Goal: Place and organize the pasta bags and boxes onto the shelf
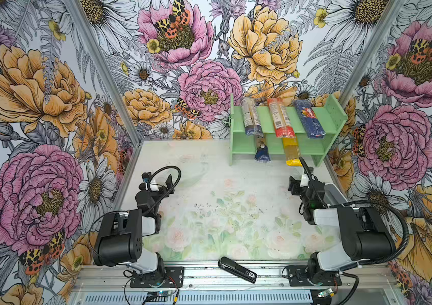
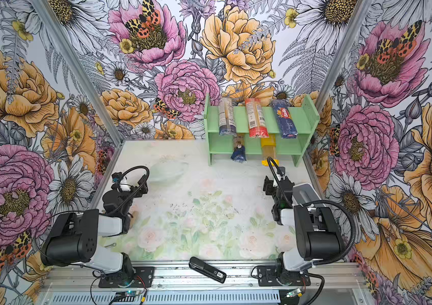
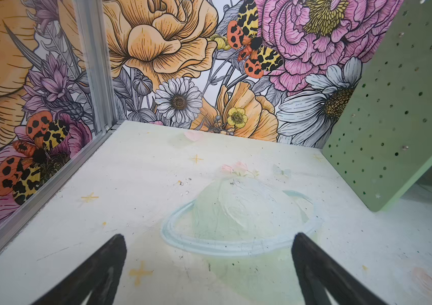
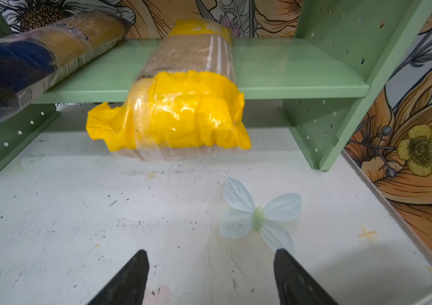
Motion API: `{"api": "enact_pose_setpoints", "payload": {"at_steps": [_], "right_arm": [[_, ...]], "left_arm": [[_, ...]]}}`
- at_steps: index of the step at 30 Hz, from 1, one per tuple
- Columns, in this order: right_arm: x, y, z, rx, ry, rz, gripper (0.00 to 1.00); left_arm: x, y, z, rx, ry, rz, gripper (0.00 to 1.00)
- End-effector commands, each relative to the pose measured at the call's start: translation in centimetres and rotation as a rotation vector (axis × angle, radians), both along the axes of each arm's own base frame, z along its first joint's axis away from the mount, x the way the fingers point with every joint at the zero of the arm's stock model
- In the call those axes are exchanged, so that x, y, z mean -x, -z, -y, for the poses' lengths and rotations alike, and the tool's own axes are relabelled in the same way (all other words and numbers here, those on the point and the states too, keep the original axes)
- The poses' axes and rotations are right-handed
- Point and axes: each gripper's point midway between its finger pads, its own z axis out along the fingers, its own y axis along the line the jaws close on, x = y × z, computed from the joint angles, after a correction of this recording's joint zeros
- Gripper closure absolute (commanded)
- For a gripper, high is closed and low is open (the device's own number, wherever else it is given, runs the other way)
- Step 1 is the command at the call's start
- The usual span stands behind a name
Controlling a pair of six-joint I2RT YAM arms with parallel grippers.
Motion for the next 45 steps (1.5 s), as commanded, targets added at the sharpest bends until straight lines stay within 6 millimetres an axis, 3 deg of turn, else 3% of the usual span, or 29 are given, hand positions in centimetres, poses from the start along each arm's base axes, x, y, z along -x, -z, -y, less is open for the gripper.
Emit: {"api": "enact_pose_setpoints", "payload": {"at_steps": [1, 6, 13, 19, 24, 45], "right_arm": [[-0.4, -0.8, 0.1, 0.018, 0.009, 0.046, 0.23], [-0.4, -0.7, 0.0, 0.016, 0.007, 0.04, 0.2], [-0.5, -0.7, 0.0, 0.008, 0.001, 0.039, 0.17], [-0.5, -0.7, 0.1, 0.004, -0.001, 0.038, 0.14], [-0.5, -0.7, 0.1, 0.001, -0.003, 0.036, 0.0], [-0.5, -0.8, 0.1, 0.003, -0.003, 0.041, 0.0]], "left_arm": [[0.2, -0.4, 0.3, -0.008, 0.005, 0.065, 0.01], [0.2, -0.2, -0.4, 0.006, -0.028, 0.046, 0.01], [-2.4, 1.0, 1.1, -0.069, -0.014, -0.098, 0.01], [-2.6, 1.0, 1.3, -0.085, -0.023, -0.102, 0.01], [-2.6, 1.0, 1.4, -0.089, -0.029, -0.102, 0.01], [-2.6, 1.0, 1.4, -0.099, -0.041, -0.101, 0.01]]}}
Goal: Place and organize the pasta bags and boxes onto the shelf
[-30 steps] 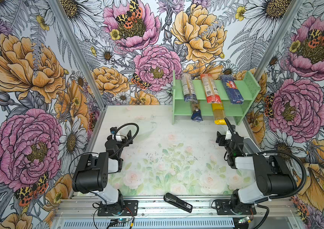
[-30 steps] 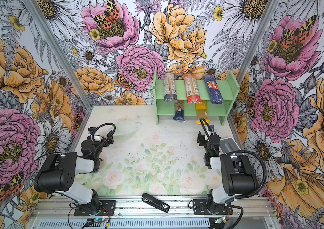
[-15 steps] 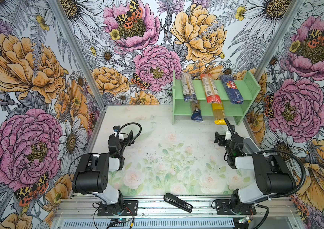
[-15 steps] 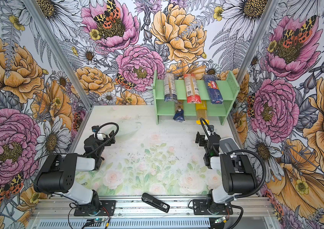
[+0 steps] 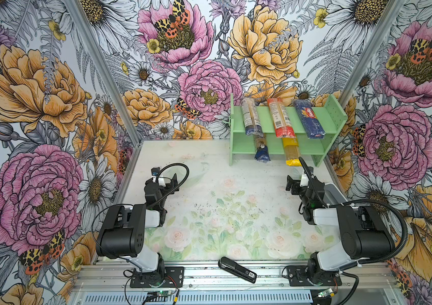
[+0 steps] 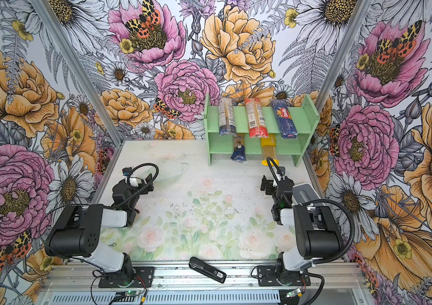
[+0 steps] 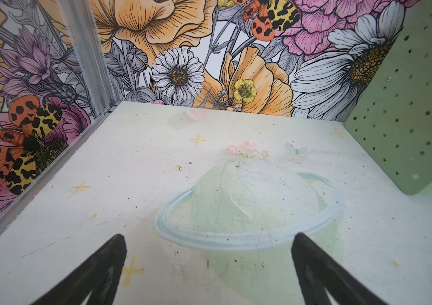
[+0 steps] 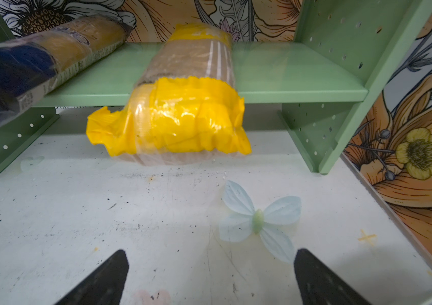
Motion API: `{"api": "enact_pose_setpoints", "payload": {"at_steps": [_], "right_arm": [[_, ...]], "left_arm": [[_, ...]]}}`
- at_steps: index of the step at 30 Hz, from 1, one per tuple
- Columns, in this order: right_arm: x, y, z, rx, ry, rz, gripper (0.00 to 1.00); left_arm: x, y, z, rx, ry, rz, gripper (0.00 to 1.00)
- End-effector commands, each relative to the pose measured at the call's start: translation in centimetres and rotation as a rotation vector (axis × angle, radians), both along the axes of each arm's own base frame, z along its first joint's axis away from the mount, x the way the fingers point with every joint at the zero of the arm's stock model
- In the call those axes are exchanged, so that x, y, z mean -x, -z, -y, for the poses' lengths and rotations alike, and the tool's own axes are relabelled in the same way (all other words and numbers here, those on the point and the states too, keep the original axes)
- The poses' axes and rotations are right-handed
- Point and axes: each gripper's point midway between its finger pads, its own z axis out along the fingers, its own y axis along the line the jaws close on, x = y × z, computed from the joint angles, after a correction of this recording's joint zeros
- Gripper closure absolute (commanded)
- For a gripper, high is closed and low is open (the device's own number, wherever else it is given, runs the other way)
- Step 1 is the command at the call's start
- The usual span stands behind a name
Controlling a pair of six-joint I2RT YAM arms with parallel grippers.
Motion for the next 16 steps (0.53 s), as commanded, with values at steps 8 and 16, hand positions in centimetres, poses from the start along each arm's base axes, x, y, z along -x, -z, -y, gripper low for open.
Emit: {"api": "enact_pose_setpoints", "payload": {"at_steps": [8, 16], "right_arm": [[-0.29, -0.71, 0.1, 0.003, -0.001, 0.033, 0.01], [-0.29, -0.72, 0.09, 0.002, -0.001, 0.033, 0.01]], "left_arm": [[-0.13, -0.73, -0.03, -0.023, -0.004, 0.019, 0.01], [-0.13, -0.7, -0.1, -0.019, -0.003, 0.018, 0.01]]}}
